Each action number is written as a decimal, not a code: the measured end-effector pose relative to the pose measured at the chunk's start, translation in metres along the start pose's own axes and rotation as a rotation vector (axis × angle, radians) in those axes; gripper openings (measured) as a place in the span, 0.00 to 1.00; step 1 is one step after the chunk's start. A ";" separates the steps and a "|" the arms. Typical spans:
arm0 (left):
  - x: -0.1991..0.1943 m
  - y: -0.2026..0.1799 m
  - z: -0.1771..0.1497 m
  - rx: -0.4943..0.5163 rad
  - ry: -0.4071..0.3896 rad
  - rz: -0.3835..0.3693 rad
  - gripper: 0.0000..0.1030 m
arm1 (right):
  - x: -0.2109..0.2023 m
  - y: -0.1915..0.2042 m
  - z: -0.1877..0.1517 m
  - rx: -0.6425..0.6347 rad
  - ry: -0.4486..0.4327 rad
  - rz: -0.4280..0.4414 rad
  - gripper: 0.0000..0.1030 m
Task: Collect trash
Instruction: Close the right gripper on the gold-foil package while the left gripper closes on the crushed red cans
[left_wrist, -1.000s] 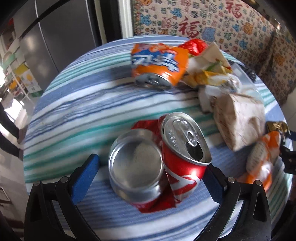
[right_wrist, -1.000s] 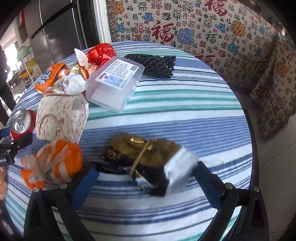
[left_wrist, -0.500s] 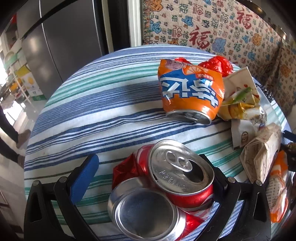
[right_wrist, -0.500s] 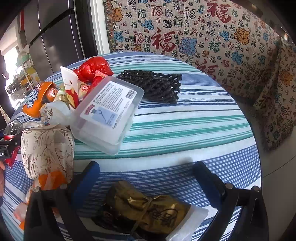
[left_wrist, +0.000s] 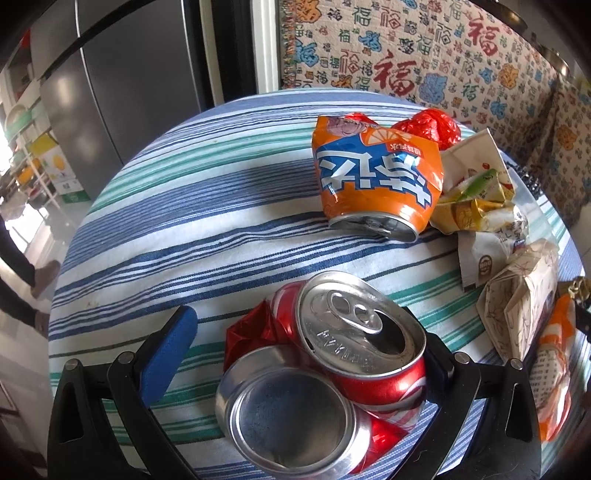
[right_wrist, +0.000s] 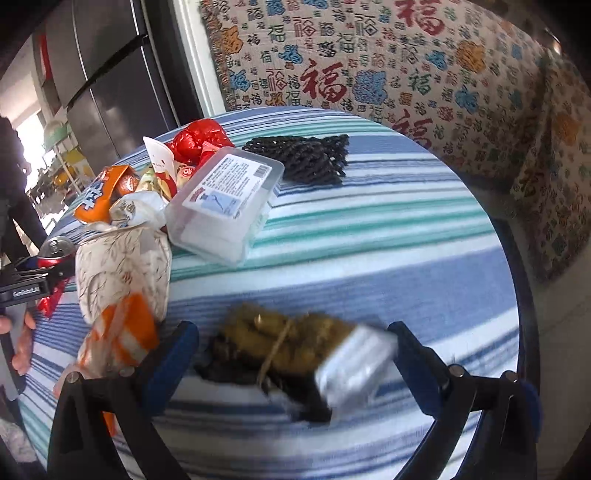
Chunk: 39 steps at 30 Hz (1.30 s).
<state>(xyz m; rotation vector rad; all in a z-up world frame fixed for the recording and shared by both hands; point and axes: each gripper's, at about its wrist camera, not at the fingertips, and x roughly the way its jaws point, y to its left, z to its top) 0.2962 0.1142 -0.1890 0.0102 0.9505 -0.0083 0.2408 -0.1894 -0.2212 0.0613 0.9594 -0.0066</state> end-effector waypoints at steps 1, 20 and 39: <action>-0.001 0.001 -0.002 0.006 0.001 -0.003 1.00 | -0.002 0.000 -0.003 0.005 0.003 -0.009 1.00; -0.025 0.018 -0.031 0.098 0.019 -0.070 1.00 | -0.027 -0.004 -0.043 -0.106 0.026 -0.056 1.00; -0.018 0.018 -0.025 0.061 0.000 -0.046 1.00 | -0.018 0.021 -0.011 -0.321 -0.049 -0.013 0.88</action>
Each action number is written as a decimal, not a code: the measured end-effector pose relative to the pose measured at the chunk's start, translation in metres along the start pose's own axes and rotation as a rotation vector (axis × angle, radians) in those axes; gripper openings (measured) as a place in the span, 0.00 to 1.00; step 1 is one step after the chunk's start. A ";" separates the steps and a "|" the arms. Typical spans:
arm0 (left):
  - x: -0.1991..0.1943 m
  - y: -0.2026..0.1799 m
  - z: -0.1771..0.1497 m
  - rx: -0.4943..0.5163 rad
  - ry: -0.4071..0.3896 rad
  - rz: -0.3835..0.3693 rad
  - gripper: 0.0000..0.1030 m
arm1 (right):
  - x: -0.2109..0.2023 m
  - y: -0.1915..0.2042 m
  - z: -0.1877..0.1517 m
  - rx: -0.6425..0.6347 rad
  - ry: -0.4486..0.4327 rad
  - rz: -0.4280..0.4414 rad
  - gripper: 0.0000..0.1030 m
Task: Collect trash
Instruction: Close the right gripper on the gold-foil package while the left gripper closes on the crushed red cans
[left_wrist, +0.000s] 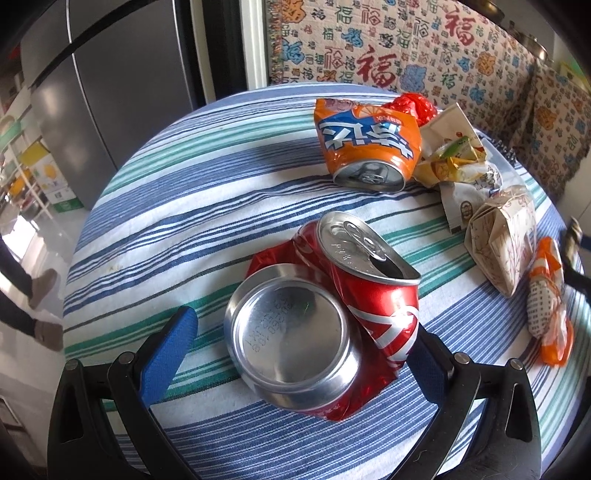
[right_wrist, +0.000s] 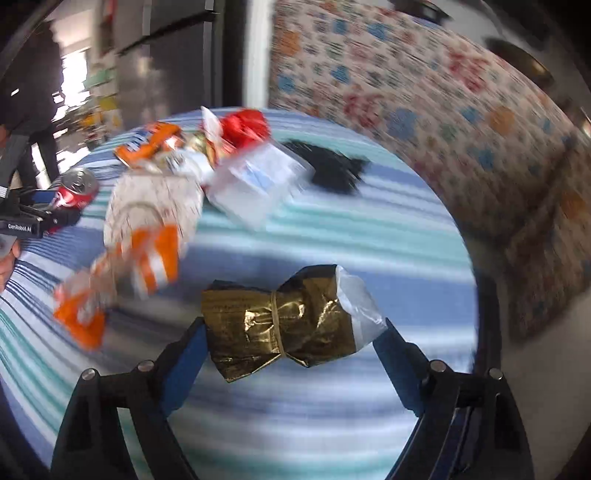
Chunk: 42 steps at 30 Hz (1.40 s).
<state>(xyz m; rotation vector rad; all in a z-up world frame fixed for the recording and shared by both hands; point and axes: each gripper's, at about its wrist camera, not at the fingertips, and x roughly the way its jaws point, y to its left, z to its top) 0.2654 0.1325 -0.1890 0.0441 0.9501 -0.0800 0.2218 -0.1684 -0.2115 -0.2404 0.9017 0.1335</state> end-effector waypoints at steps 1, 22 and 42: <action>0.000 0.000 0.000 0.000 0.000 0.000 1.00 | 0.011 -0.001 0.011 -0.004 0.010 0.029 0.89; -0.001 0.001 -0.002 0.012 -0.001 -0.011 1.00 | -0.014 -0.021 -0.012 0.193 0.067 0.047 0.97; 0.000 0.002 -0.002 0.009 -0.002 -0.010 1.00 | -0.031 -0.035 -0.047 0.440 0.211 0.165 0.99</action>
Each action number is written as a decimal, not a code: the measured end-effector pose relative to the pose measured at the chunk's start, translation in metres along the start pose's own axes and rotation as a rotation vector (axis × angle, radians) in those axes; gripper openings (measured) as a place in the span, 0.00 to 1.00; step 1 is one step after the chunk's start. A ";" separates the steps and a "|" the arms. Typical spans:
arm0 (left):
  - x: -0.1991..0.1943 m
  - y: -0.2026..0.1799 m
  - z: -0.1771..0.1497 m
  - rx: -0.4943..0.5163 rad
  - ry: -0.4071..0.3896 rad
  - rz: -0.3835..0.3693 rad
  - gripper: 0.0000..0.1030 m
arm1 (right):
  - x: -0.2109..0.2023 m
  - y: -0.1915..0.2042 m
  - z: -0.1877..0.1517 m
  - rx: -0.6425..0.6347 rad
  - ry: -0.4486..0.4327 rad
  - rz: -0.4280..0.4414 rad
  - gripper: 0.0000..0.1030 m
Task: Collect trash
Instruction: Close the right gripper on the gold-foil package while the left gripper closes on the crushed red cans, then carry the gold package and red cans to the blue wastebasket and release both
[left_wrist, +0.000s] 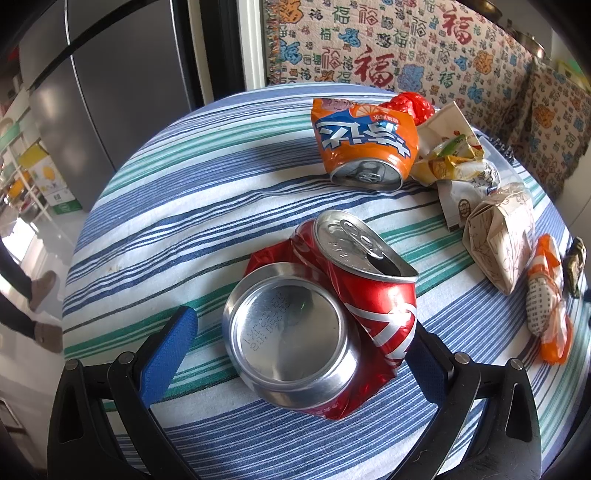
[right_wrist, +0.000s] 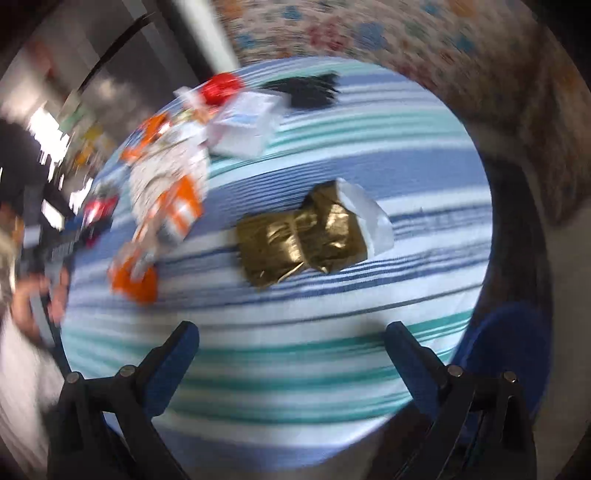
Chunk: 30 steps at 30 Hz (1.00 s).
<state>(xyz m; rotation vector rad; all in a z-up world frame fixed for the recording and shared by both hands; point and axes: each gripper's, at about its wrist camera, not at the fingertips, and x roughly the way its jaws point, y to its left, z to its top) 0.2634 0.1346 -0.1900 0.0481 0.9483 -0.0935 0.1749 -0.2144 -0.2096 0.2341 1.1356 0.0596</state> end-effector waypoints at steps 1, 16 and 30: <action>0.000 0.000 0.000 -0.001 0.000 0.001 1.00 | 0.001 -0.001 0.008 0.050 -0.036 0.000 0.96; -0.002 0.002 -0.002 0.010 0.005 -0.006 1.00 | 0.043 0.058 0.040 -0.227 -0.186 -0.192 0.65; 0.000 -0.005 0.002 0.100 0.004 -0.072 1.00 | 0.043 0.043 0.042 -0.188 -0.219 -0.198 0.66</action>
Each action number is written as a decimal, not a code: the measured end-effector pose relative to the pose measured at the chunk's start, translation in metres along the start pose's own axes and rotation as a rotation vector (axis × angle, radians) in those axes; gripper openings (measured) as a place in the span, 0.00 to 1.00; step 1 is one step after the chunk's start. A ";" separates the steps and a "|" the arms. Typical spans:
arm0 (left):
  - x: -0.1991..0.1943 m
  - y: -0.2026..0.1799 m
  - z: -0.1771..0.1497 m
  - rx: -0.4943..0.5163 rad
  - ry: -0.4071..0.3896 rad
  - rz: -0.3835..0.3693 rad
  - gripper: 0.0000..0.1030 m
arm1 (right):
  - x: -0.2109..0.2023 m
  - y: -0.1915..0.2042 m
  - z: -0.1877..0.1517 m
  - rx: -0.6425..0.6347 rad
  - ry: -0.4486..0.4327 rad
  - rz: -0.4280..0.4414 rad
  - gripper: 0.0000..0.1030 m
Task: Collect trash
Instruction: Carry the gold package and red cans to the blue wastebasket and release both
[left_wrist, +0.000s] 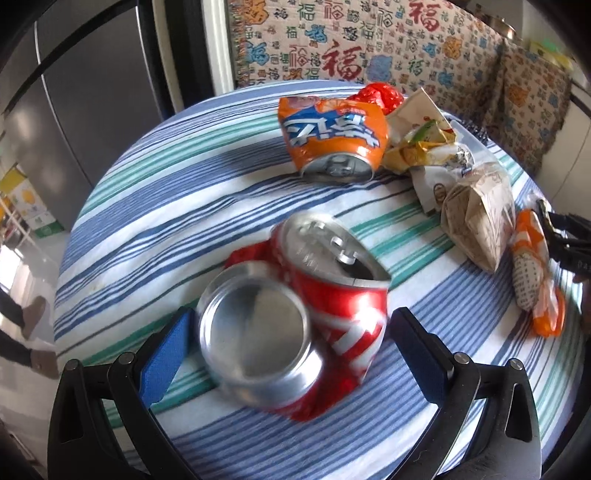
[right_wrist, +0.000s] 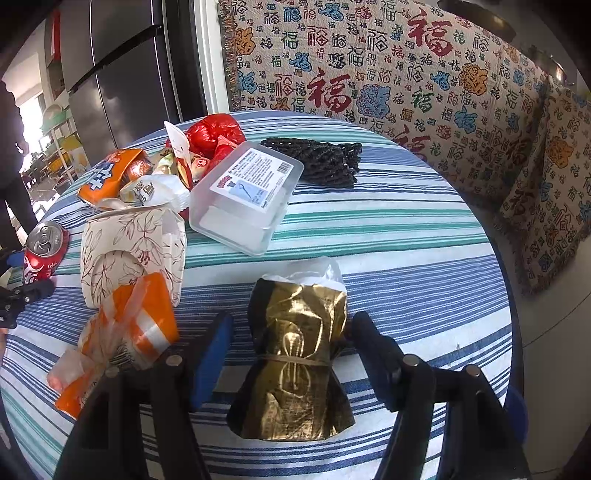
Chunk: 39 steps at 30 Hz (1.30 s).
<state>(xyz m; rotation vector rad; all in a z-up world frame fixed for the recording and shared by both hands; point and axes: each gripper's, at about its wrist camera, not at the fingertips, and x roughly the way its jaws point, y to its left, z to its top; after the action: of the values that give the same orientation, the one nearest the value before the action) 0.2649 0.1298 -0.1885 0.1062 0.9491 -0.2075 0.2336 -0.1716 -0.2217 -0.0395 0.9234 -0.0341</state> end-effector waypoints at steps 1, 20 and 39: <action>0.002 0.000 0.003 -0.002 0.001 0.000 1.00 | -0.001 -0.002 0.000 -0.005 0.005 0.008 0.66; -0.032 -0.007 0.000 -0.004 -0.109 0.005 0.84 | -0.056 -0.019 -0.011 0.033 0.040 0.064 0.33; -0.108 -0.231 0.041 0.113 -0.163 -0.350 0.85 | -0.145 -0.202 -0.080 0.180 0.000 -0.101 0.33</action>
<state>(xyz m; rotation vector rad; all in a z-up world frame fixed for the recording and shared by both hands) 0.1853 -0.0892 -0.0766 0.0254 0.7887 -0.5851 0.0796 -0.3684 -0.1442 0.0814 0.9142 -0.2109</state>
